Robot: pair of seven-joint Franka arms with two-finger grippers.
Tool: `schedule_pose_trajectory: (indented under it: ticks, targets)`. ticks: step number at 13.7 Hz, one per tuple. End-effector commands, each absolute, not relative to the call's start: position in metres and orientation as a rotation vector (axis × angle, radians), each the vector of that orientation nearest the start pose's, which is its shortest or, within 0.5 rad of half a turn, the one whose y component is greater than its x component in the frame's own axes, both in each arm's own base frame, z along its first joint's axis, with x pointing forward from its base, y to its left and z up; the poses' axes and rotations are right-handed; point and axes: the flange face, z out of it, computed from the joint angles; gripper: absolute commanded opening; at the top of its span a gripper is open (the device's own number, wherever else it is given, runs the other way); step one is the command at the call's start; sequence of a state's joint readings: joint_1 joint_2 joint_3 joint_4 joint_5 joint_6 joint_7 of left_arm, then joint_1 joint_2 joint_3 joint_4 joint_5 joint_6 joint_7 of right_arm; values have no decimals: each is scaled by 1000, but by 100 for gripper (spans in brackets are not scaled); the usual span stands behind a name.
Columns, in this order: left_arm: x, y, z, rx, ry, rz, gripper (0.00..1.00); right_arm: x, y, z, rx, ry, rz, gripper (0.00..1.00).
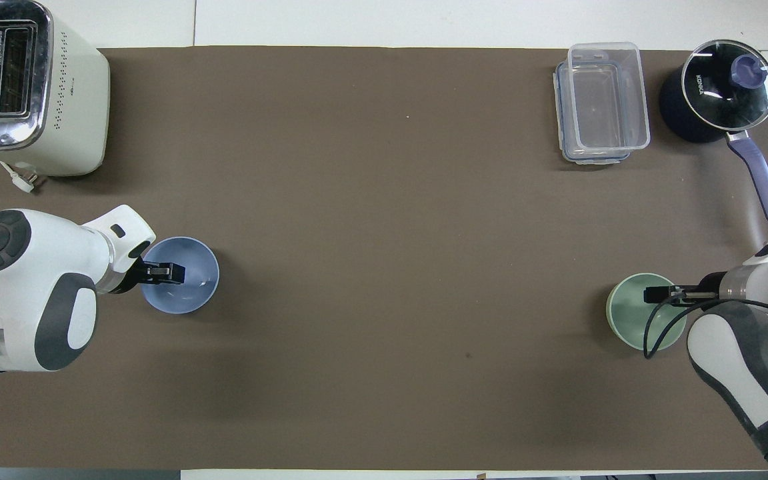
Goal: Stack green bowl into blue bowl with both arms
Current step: 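Slide the blue bowl with the left gripper while the right gripper lifts the green bowl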
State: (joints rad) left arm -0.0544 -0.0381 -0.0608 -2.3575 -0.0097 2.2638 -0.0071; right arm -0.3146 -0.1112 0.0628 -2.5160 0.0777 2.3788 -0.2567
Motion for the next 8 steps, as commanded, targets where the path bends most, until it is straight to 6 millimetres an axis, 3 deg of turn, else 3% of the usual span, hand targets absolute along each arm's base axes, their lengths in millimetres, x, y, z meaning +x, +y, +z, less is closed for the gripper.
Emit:
schedule_pose_trajectory:
  ticks: [1, 2, 3, 6, 8]
  targets:
    - [484, -45, 337, -3144, 197, 58, 47, 424, -129, 320, -3084, -39, 1, 27]
    - [485, -45, 337, -3145, 193, 56, 23, 422, -138, 320, -3081, -145, -6, 0]
    - [485, -45, 337, -3145, 193, 54, 0, 420, -145, 321, -3081, -197, -18, 0]
    - [492, -45, 342, -3148, 166, 25, 0, 417, -146, 320, -3070, -194, 13, 0]
    - [514, -58, 361, -3150, 101, 83, 0, 416, -143, 321, -3049, -190, 58, 0]
